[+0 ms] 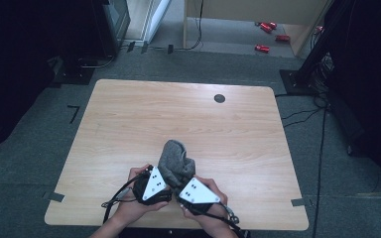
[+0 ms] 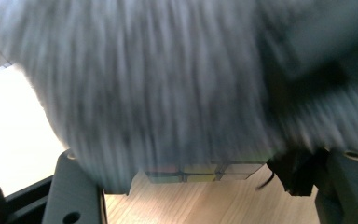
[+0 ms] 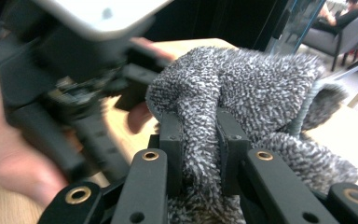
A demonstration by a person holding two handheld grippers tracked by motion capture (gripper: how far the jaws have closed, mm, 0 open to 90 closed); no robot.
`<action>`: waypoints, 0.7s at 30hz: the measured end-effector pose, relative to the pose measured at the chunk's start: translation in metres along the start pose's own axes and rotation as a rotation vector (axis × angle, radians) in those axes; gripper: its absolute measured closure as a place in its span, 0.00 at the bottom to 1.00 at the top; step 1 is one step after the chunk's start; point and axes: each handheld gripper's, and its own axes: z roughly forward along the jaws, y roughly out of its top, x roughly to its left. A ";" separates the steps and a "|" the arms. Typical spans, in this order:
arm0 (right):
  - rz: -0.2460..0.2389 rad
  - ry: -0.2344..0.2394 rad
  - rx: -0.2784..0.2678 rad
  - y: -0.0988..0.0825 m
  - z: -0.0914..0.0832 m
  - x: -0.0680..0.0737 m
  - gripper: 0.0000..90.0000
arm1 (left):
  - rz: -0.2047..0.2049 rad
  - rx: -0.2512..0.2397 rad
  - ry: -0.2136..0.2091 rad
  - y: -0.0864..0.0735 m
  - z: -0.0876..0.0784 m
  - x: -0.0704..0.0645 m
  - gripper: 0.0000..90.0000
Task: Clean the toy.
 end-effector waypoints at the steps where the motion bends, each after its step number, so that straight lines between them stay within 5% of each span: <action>1: 0.041 -0.016 -0.007 -0.001 -0.003 -0.008 0.86 | 0.011 0.007 0.004 0.001 0.000 -0.001 0.38; 4: 0.080 -0.031 0.003 -0.004 -0.003 -0.013 0.86 | 0.014 0.021 -0.007 -0.002 0.002 0.000 0.38; 7: 0.022 0.040 0.039 -0.005 0.006 0.009 0.85 | 0.007 0.033 -0.012 -0.006 0.003 0.004 0.38; 9: -0.036 0.030 0.054 -0.003 0.009 0.018 0.85 | 0.007 0.027 -0.011 -0.006 0.002 0.004 0.38; 11: 0.011 0.045 0.036 -0.001 0.006 0.007 0.86 | -0.002 0.008 -0.011 -0.003 0.000 0.004 0.38; 14: 0.106 -0.001 0.007 -0.002 -0.002 -0.010 0.86 | 0.008 0.008 -0.014 -0.002 -0.001 0.004 0.38; 19: 0.000 0.012 0.052 -0.001 0.004 0.017 0.86 | -0.004 0.006 -0.036 -0.006 0.000 0.006 0.38; 21: 0.016 0.019 0.043 0.001 0.003 0.010 0.86 | -0.004 -0.002 -0.040 -0.004 -0.001 0.005 0.38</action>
